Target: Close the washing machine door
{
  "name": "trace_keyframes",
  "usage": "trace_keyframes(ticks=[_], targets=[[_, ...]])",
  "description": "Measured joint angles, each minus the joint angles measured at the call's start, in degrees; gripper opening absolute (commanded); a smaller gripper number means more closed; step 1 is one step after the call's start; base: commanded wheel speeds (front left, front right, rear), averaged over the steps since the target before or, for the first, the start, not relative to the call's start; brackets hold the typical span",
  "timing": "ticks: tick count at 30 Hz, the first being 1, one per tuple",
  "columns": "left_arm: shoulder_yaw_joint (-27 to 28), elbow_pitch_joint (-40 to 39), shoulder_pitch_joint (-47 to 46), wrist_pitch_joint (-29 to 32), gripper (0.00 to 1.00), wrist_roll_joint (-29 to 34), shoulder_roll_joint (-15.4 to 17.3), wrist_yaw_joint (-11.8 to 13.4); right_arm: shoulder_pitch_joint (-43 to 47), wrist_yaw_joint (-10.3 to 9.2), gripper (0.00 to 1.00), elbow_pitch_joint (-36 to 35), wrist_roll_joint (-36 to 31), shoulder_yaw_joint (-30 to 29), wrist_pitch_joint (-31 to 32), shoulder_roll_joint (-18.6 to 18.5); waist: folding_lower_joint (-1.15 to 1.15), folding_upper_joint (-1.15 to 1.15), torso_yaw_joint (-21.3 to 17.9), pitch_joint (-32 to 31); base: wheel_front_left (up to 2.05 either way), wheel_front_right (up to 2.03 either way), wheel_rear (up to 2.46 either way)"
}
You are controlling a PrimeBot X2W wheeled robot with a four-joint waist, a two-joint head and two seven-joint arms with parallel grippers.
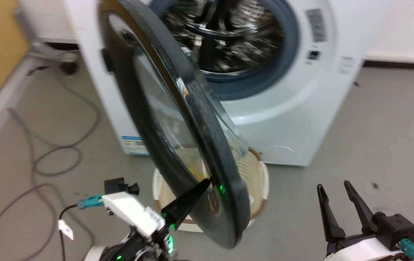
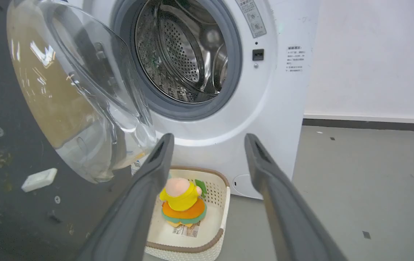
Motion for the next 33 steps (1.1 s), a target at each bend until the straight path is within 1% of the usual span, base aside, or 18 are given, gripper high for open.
trace_keyframes(ticks=[4, 10, 17, 21, 24, 28, 33], targets=[[-3.60, 3.45, -3.48, -6.82, 0.00, -1.74, 0.00, -1.30, -0.46, 0.00, 1.00, -0.03, 0.02, 0.15, 0.01, 0.02, 0.00, 0.00, -4.48, 1.20, 0.00, 0.00, 0.00], [-7.03, 9.82, -10.31, -15.68, 0.00, -2.72, 0.02, -3.03, -0.97, 0.00, 1.00, -0.18, 0.12, 0.73, 0.01, 0.29, 0.00, 0.00, -11.19, 3.37, 0.00, 0.00, 0.00], [-9.33, 17.42, -18.94, -24.05, 0.00, -4.10, -0.03, -4.80, -2.08, 0.00, 1.00, -0.20, 0.65, 1.53, 0.01, 1.11, 0.00, 0.00, -18.35, 6.18, 0.00, 0.00, 0.00], [-10.12, 22.38, -24.81, -28.82, 0.00, -4.13, -0.13, -5.86, -2.46, 0.00, 1.00, -0.18, 0.73, 1.92, 0.01, 1.32, 0.00, 0.00, -21.69, 7.80, 0.00, 0.00, 0.00], [-10.12, 26.66, -28.95, -31.99, 0.00, -4.42, -0.15, -6.59, -2.72, 0.00, 1.00, -0.12, 0.80, 2.29, 0.01, 1.46, 0.00, 0.00, -23.73, 8.75, 0.00, 0.00, 0.00], [-10.56, 31.55, -33.08, -34.79, 0.00, -4.88, -0.15, -8.35, -2.72, 0.00, 1.00, -0.01, 1.08, 2.49, 0.01, 1.55, 0.00, 0.00, -25.35, 9.46, 0.00, 0.00, 0.00], [-13.77, 34.41, -34.27, -35.51, 0.00, -6.53, -0.20, -10.66, -2.68, 0.00, 1.00, 0.00, 1.07, 2.03, 0.01, 1.66, 0.00, 0.00, -24.23, 8.73, 0.00, 0.00, 0.00]])
